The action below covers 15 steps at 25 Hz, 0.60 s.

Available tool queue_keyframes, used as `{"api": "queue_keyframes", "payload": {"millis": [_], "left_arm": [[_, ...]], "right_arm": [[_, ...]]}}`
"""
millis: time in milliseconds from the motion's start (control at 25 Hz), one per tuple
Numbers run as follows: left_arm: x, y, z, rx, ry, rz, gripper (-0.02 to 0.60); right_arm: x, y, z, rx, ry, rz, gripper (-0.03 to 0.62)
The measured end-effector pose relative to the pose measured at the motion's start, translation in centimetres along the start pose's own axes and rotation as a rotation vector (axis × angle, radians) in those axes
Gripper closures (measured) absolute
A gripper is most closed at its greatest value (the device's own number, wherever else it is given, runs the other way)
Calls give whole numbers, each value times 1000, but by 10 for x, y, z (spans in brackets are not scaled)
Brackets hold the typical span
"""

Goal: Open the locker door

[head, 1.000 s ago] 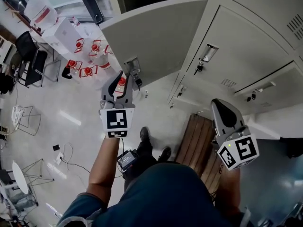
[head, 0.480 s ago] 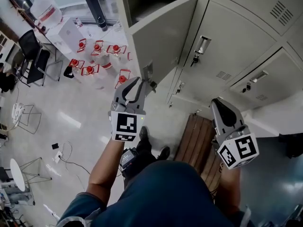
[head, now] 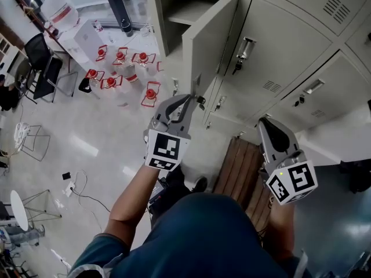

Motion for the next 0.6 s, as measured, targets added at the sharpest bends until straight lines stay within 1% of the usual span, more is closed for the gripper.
{"api": "queue_keyframes", "payload": {"millis": [160, 280, 600], "left_arm": [[5, 4, 9, -42, -15, 14, 560], [11, 15, 8, -55, -5, 31, 563], [34, 56, -20, -26, 36, 52, 565]], "right_arm": [[1, 6, -3, 4, 5, 8, 557], [2, 8, -7, 10, 10, 14, 557], [12, 4, -19, 53, 32, 28, 557]]}}
Point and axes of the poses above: the fingertips, and each gripper's own axes: y backward along the fingers, z to its right, x out of its top, the point moved 7 cm from there along y, backward along the fingers, and after that the axes turned 4 degrees about x, right-handed, at the moved point
